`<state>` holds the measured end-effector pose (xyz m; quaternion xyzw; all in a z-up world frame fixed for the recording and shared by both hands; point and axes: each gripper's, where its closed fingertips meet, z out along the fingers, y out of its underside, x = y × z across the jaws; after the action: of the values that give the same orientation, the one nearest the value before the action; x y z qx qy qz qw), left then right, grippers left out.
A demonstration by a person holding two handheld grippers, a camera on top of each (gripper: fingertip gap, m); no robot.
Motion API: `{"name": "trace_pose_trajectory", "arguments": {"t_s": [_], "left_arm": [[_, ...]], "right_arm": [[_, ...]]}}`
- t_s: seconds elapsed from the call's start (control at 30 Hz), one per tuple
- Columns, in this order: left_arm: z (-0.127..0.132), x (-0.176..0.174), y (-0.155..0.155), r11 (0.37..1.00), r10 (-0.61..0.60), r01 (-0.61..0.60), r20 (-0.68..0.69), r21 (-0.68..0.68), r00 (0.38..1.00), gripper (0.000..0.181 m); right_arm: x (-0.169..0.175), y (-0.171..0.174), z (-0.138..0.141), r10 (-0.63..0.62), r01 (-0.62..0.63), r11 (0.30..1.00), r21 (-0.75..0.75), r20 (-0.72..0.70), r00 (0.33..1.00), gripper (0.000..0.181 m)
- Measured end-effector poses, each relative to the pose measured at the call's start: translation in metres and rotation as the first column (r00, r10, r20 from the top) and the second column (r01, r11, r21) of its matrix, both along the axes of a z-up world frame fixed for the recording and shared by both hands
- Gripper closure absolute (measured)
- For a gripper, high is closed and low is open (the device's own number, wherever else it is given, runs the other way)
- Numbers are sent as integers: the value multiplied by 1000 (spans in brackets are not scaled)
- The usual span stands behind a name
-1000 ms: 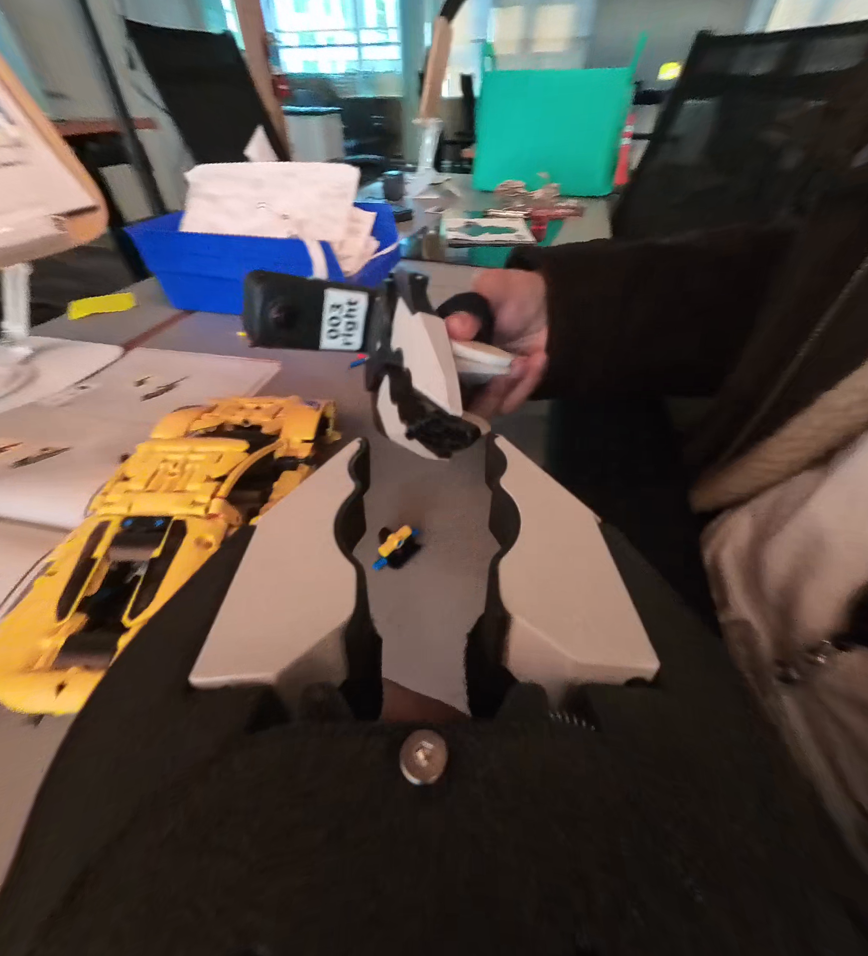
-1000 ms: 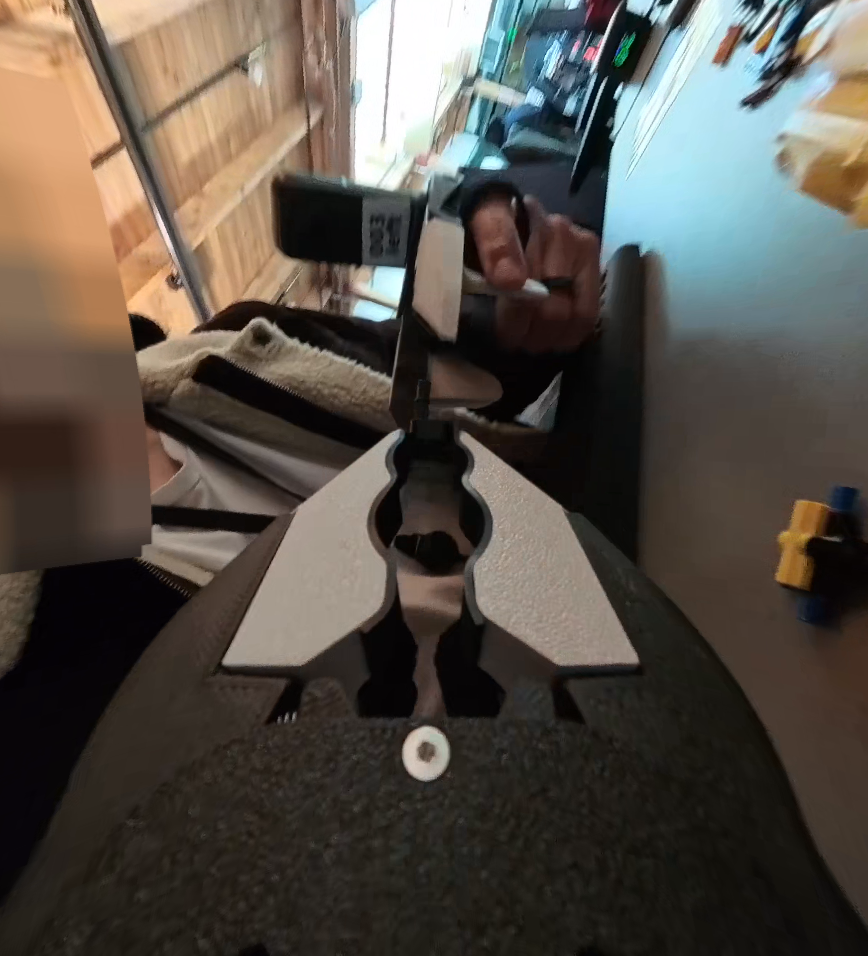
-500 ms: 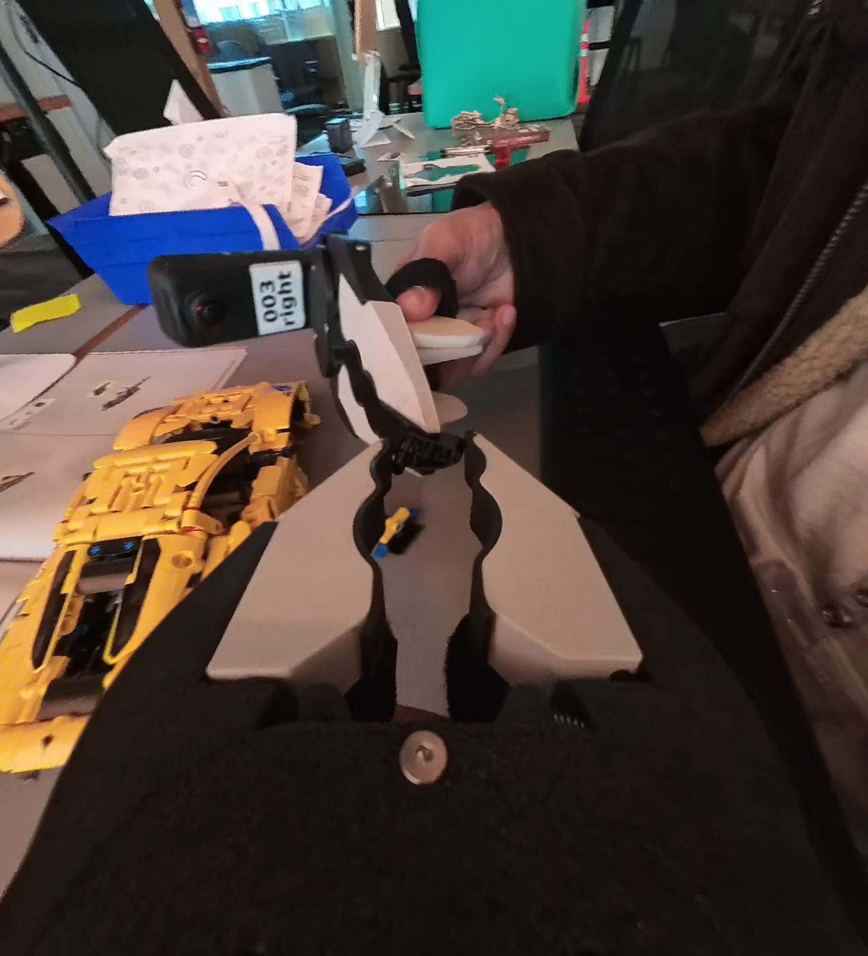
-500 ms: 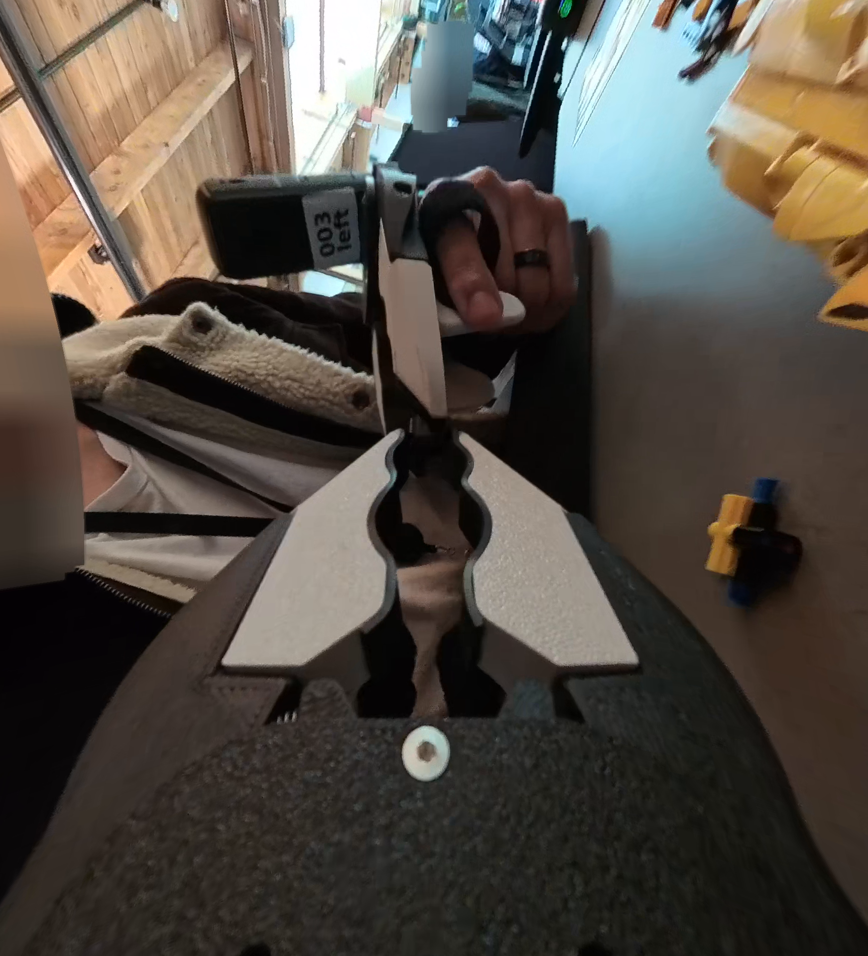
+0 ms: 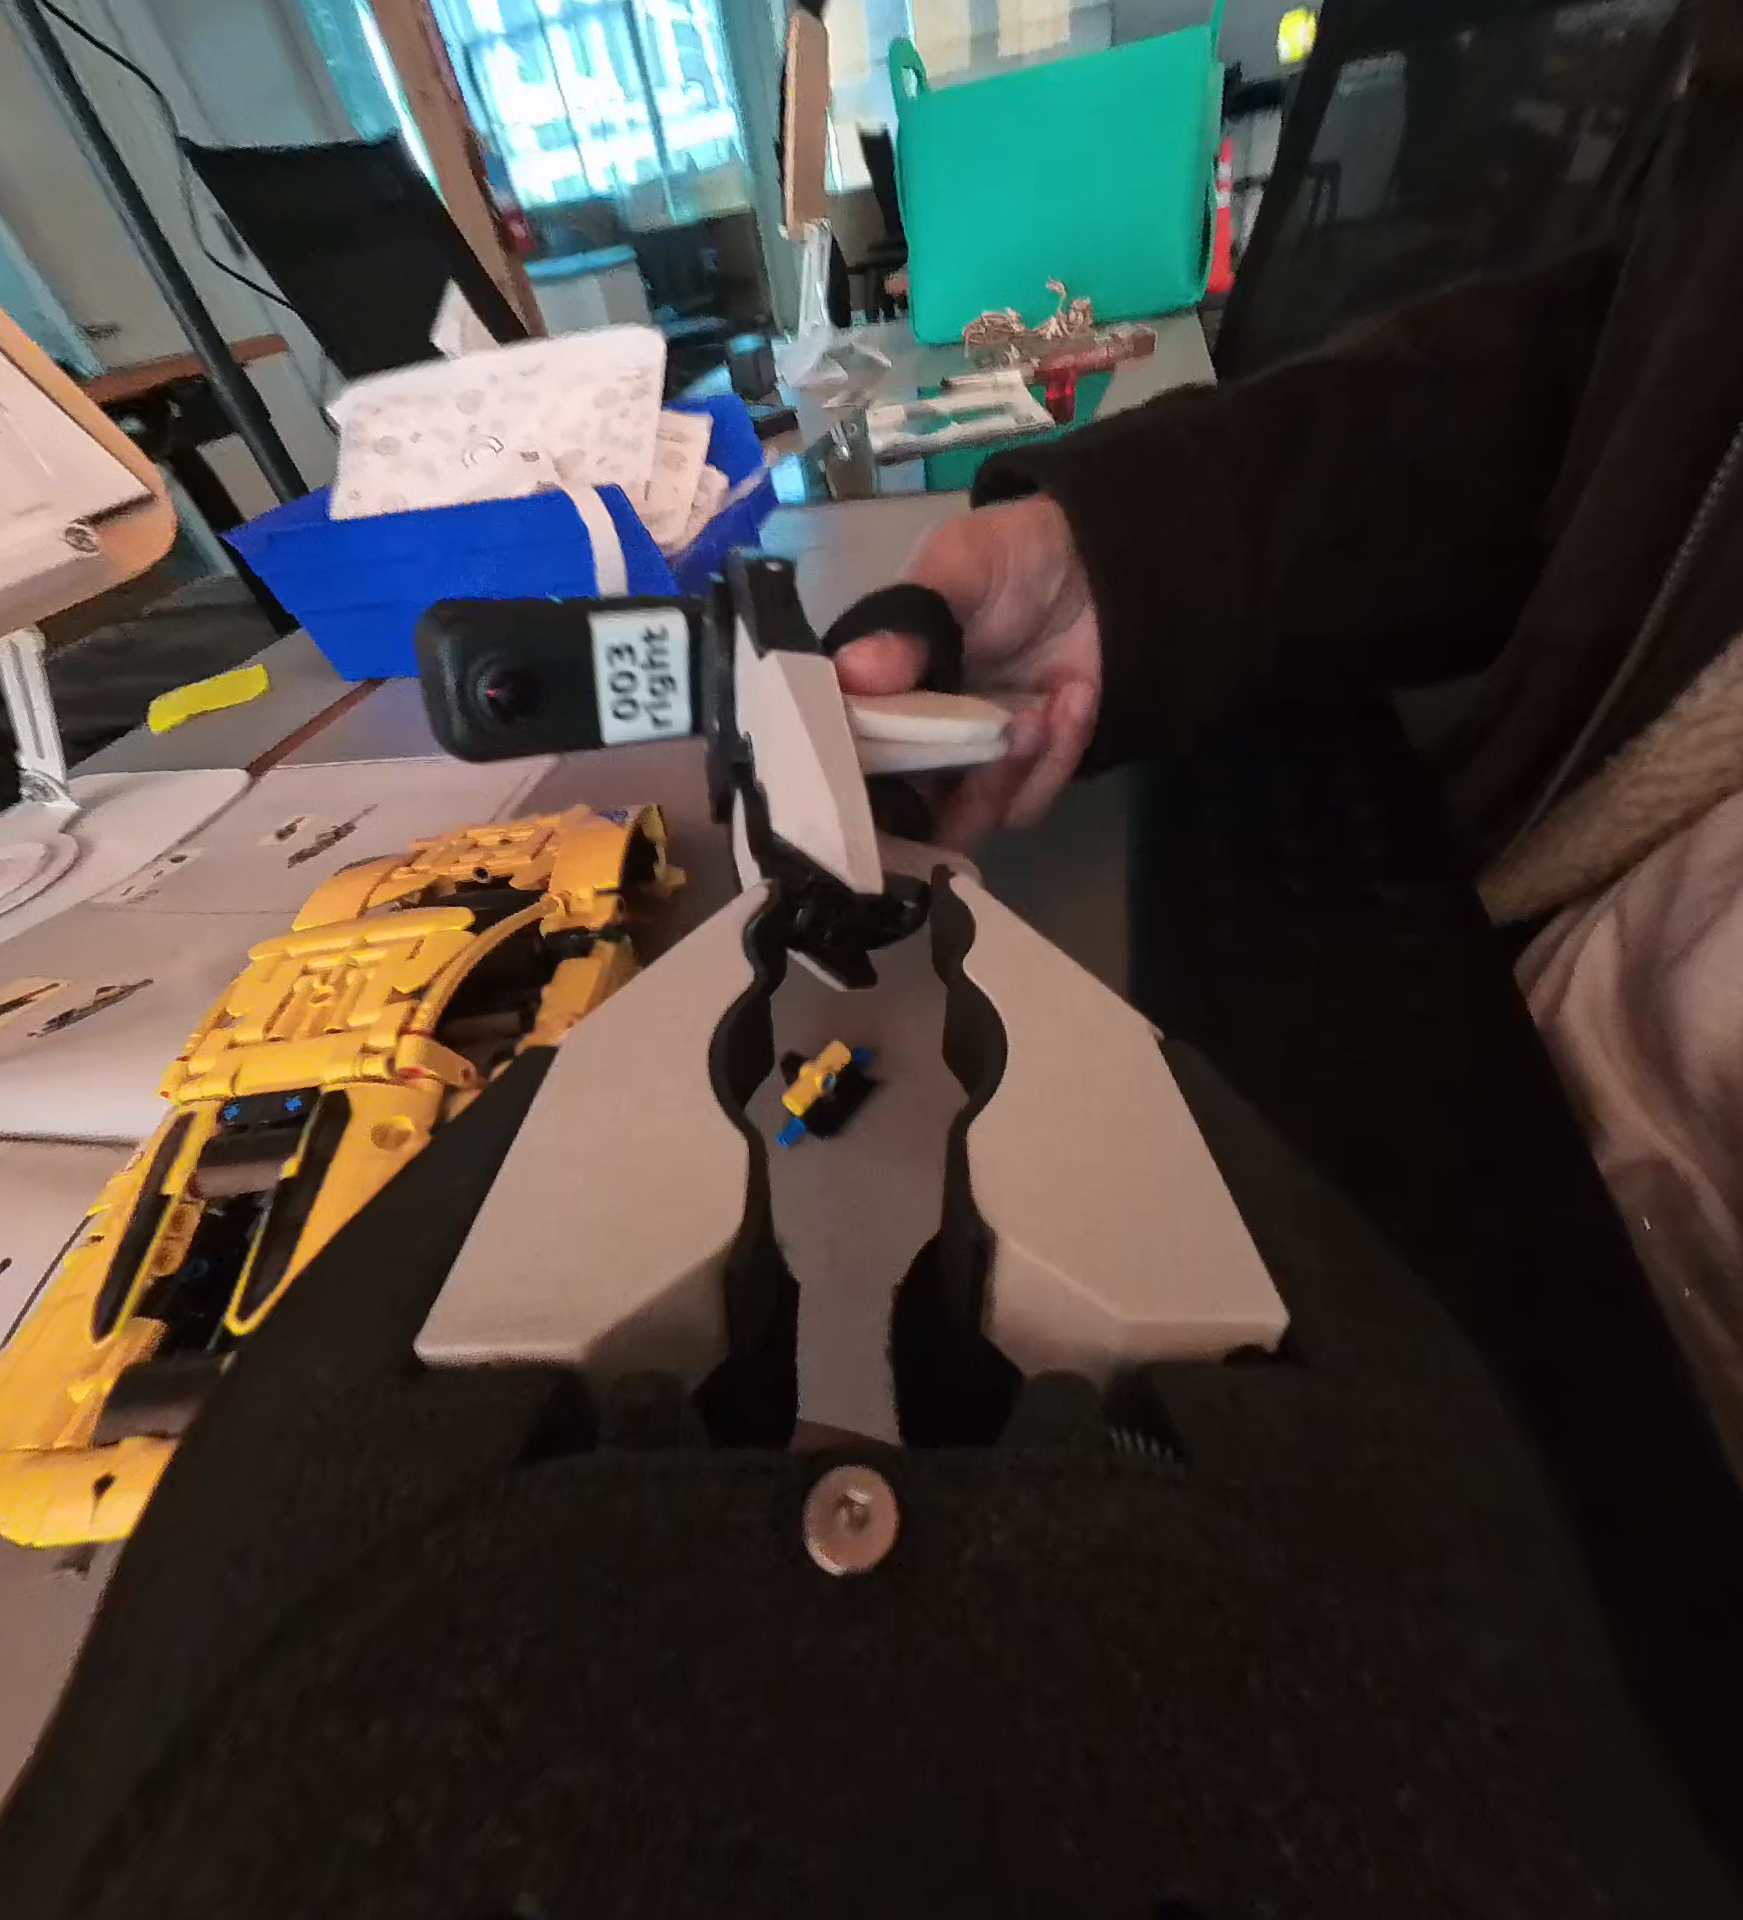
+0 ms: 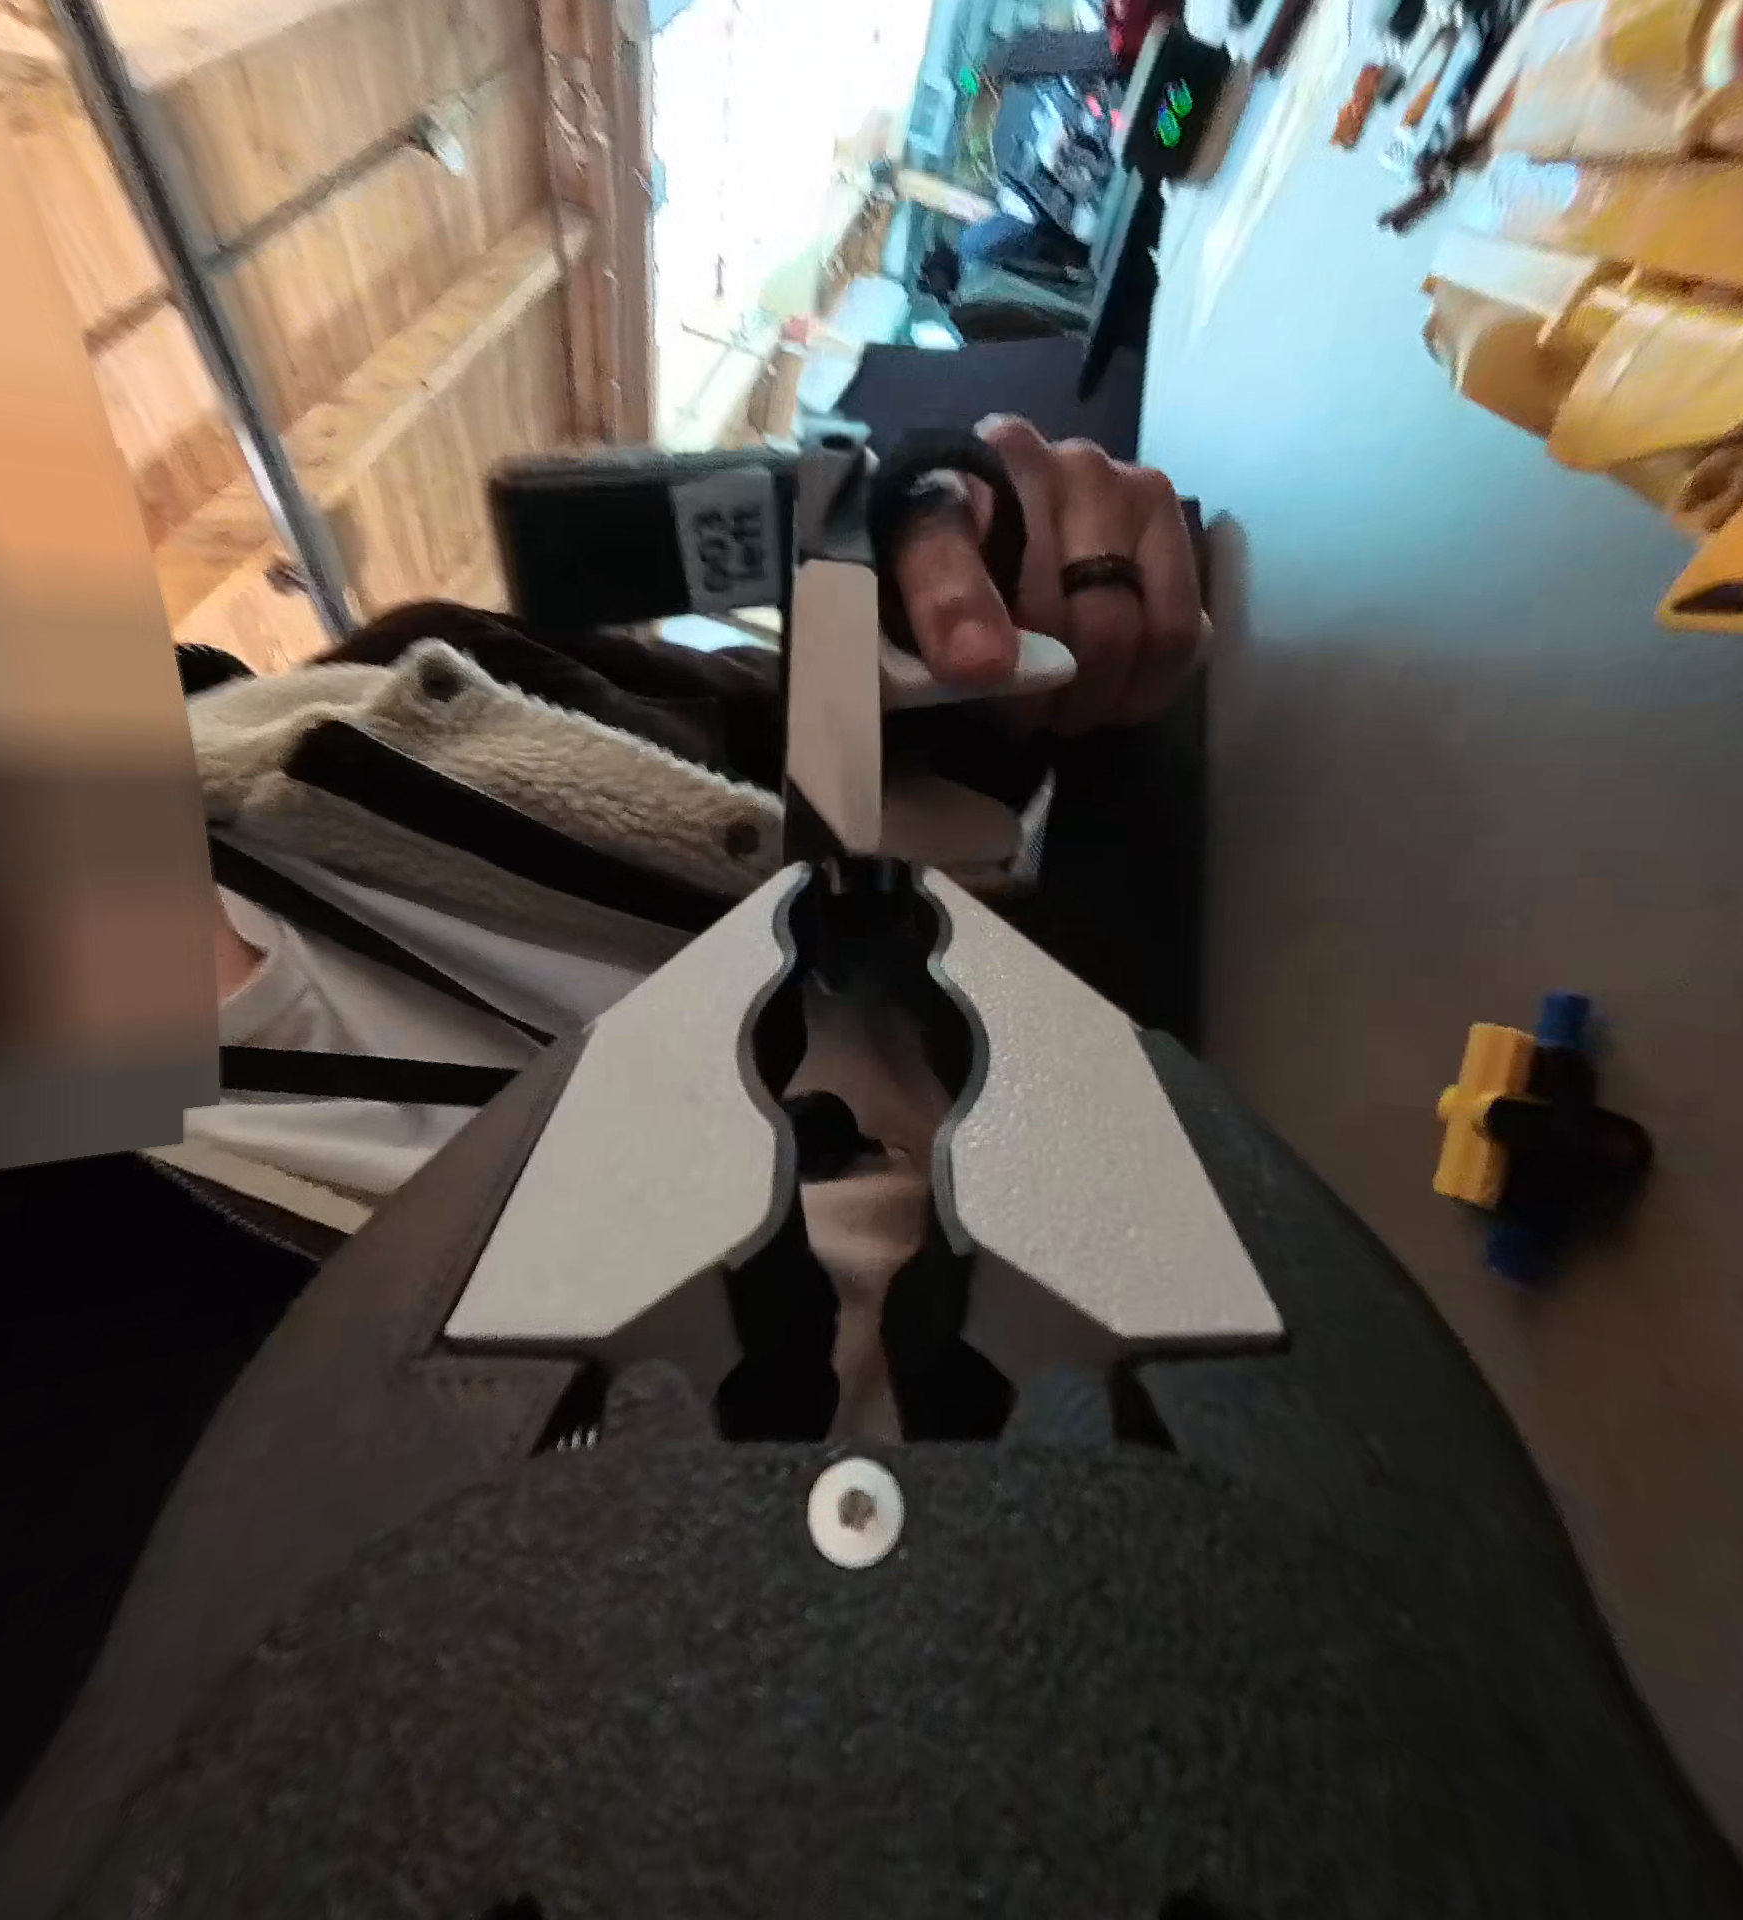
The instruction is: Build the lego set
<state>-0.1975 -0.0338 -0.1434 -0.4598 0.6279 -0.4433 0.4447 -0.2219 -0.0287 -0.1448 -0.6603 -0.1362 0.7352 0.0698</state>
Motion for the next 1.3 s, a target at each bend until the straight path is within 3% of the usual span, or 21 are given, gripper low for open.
{"name": "trace_pose_trajectory", "arguments": {"t_s": [0.07, 0.17, 0.37, 0.5, 0.57, 0.67, 0.77, 0.87, 0.97, 1.13, 1.3], "left_arm": [[-9, -4, -10, 998, -57, 57, -71, 7, 996, 154], [-9, -7, -16, 993, -101, 105, -95, 47, 990, 157], [-6, -6, -14, 994, -98, 103, -83, 48, 992, 157], [-7, -6, 6, 1000, -14, 16, -88, 18, 996, 158], [-15, -11, 25, 996, 43, -51, -108, -76, 993, 158], [-29, -17, 46, 958, 88, -124, -145, -260, 985, 158], [-37, -16, 47, 952, 81, -130, -182, -276, 980, 158], [-42, -15, 45, 948, 67, -124, -199, -292, 978, 158], [-41, -15, 42, 947, 50, -107, -190, -302, 981, 158], [-42, -16, 40, 947, 42, -101, -195, -306, 980, 158], [-44, -16, 40, 943, 28, -93, -200, -320, 979, 158]], "right_arm": [[-2, -12, -10, 87, -90, 996, 27, 95, 992, 166], [-2, -19, -9, 171, -175, 984, 20, 127, 977, 166], [-2, -17, -6, 191, -192, 981, 4, 111, 975, 167], [11, -3, -6, 86, -92, 994, 66, 94, 992, 159], [32, 9, -24, -47, -12, 973, 233, 249, 967, 158], [51, 24, -57, -312, -16, 808, 588, 452, 836, 155], [46, 27, -77, -454, -25, 733, 679, 517, 726, 147], [47, 34, -88, -560, -73, 665, 743, 561, 610, 157], [48, 38, -91, -596, -160, 620, 768, 594, 540, 163], [43, 37, -100, -538, -195, 668, 719, 647, 541, 165], [37, 39, -100, -515, -233, 652, 722, 646, 563, 165]]}}
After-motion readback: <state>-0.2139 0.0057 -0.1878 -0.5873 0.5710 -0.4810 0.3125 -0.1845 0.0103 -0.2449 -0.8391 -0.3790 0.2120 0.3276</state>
